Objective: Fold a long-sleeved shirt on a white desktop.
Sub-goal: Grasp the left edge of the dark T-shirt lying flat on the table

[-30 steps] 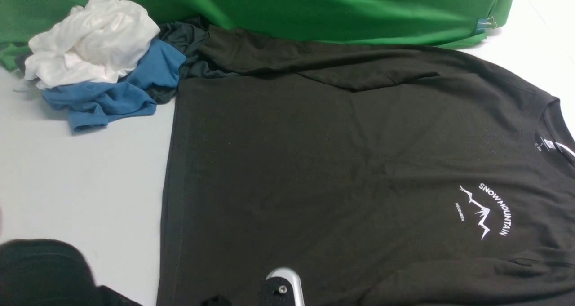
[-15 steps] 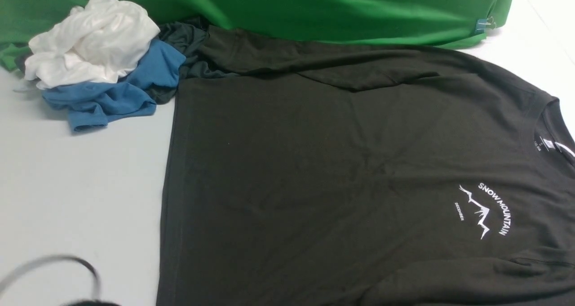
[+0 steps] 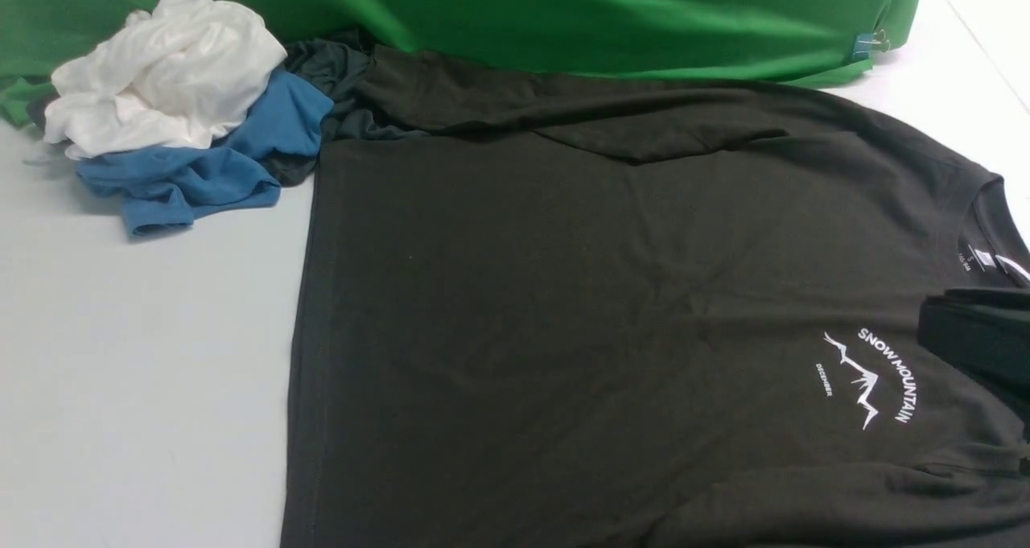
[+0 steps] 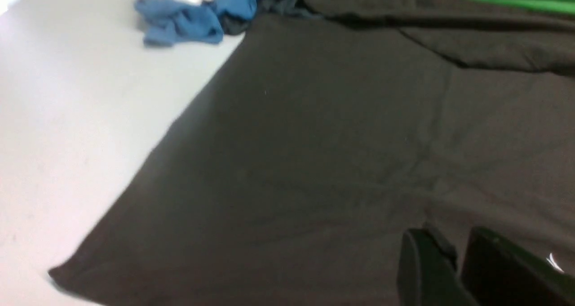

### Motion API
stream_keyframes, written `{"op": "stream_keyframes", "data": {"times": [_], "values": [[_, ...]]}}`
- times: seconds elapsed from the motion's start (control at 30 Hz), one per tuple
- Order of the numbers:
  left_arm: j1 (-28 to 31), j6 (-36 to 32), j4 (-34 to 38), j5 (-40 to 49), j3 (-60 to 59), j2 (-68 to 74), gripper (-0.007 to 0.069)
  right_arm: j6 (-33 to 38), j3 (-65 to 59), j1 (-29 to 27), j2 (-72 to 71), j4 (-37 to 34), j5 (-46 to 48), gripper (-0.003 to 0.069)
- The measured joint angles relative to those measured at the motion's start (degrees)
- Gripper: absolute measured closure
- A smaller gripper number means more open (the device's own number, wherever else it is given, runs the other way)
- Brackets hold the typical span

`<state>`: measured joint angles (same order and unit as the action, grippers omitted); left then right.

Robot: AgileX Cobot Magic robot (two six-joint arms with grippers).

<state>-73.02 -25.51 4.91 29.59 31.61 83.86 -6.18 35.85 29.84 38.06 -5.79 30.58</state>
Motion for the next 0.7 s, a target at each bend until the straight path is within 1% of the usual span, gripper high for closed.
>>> {"op": "stream_keyframes", "data": {"times": [0.1, 0.17, 0.2, 0.23, 0.27, 0.3, 0.33, 0.37, 0.43, 0.47, 0.5, 0.6, 0.7], "values": [[0.0, 0.2, -0.59, -1.73, 0.13, 1.27, 0.0112, 0.14, 0.07, 0.0, 0.0, 0.07, -0.58, 0.0504], [0.0, 0.33, -1.18, -2.24, 0.15, 1.68, 0.0173, 0.14, 0.47, 0.0, -0.07, 0.07, -0.62, 0.0503], [0.0, 0.39, -1.29, -2.3, 0.15, 1.76, 0.018, 0.14, 0.51, 0.0, -0.07, 0.07, -0.57, 0.0503], [0.0, 0.54, -2.02, -2.3, 0.24, 1.76, 0.0239, 0.14, 0.89, 0.0, -0.07, 0.07, -0.03, 0.0502], [0.0, 0.59, -2.24, -2.23, 0.32, 1.8, 0.0279, 0.14, 1.36, 0.0, -0.07, 0.07, 0.8, 0.0501], [0.05, 0.79, -2.36, -1.96, 0.51, 1.75, 0.0363, 0.14, 2.07, 0.0, -0.07, 0.07, 2.2, 0.0501], [0.05, 0.78, -2.36, -1.81, 0.57, 1.75, 0.0374, 0.14, 2.33, 0.0, -0.07, 0.09, 2.85, 0.0501], [0.05, 0.97, -2.07, -1.37, 0.69, 1.61, 0.0427, 0.18, 3.11, 0.0, -0.07, 0.09, 4.47, 0.0501], [0.05, 1.35, -1.84, -0.17, 0.91, 1.35, 0.051, 0.32, 4.83, 0.0, -0.07, 0.14, 7.69, 0.0501], [0.0, 1.76, -1.76, 2.47, 1.42, 0.72, 0.0573, 0.59, 6.74, 0.0, -0.07, 0.49, 12.5, 0.05], [0.0, 1.9, -1.76, 2.81, 1.47, 0.65, 0.058, 0.8, 7.25, 0.0, -0.01, 0.5, 13.12, 0.05], [0.0, 4.31, -2.28, 7.95, 2.52, -1.91, 0.0588, 3.49, 10.46, 0.0, 1.08, 1.85, 25.05, 0.0496], [0.0, 6.12, -2.55, 12.29, 4.37, -5.64, 0.0588, 9.78, 10.85, 0.0, 3.86, 2.76, 33.52, 0.0493]]}}
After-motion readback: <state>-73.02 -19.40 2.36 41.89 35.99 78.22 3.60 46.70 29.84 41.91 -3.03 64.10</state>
